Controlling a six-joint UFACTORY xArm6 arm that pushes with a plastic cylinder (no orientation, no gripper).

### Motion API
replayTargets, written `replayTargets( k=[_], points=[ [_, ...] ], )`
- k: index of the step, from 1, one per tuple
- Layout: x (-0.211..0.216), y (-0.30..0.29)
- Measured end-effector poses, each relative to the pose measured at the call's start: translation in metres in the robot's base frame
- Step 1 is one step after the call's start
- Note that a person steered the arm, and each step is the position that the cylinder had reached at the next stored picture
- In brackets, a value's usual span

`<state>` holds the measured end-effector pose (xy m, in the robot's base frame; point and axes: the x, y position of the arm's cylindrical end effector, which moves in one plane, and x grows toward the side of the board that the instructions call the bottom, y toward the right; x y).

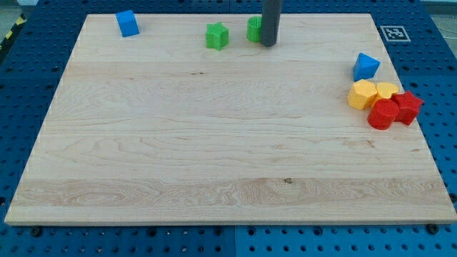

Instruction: Place the green circle at the top center of the board

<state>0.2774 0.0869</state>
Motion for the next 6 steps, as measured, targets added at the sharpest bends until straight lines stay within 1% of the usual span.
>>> replayTargets(
  k=[1, 2, 3, 5, 6],
  points=[
    [-0.007, -0.004],
    [-0.016, -0.035],
    [-0.026, -0.037],
    [-0.022, -0.067],
    [-0.022, -0.068]
  ],
)
